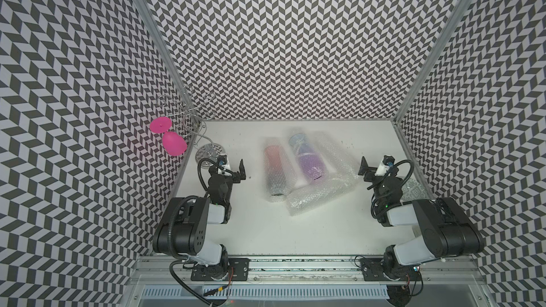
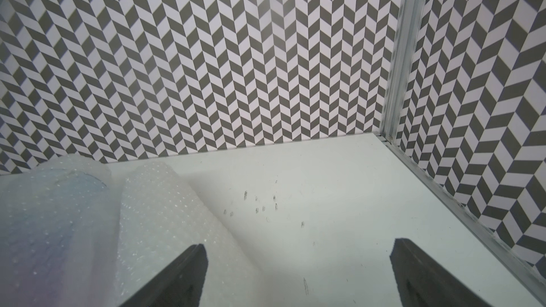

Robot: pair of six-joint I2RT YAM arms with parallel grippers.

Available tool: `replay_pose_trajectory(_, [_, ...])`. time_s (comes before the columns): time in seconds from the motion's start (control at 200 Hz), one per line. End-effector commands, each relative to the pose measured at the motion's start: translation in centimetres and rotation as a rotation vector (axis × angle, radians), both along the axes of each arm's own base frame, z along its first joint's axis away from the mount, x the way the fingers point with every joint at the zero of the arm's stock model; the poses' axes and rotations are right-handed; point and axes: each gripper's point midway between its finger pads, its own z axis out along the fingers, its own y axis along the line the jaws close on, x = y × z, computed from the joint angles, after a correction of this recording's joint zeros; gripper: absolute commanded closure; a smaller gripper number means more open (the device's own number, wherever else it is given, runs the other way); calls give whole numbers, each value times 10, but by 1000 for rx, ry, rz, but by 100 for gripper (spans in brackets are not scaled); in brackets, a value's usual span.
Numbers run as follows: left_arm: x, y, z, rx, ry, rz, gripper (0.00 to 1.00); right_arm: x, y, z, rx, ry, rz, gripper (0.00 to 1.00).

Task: Unwrap the vase from the bubble wrap
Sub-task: Adjust the bubble wrap at the center of the board.

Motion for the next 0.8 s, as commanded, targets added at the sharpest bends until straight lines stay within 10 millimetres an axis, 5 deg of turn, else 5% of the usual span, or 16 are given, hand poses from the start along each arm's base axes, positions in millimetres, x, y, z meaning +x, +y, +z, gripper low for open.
replay_pose_trajectory(0.0, [5,1,13,10,29,47,0,3,5,24,-22,-29,2,1])
replay_pose_trajectory(0.21, [3,-27,43,-108,96,81,0,37,18,40,160,200,-4,1])
replay_pose_trajectory(0.451, [0,-83,46,-352,320,-126,0,37,91,67,271,290,205,1])
replay_pose_trajectory(0.651, [-16,-143,53,-342,400,-308,0,32,137,43,335,563,391,1])
replay_pose_trajectory(0.796, [-28,-180,36,-332,551,-347,0,15,166,34,306,693,469,1])
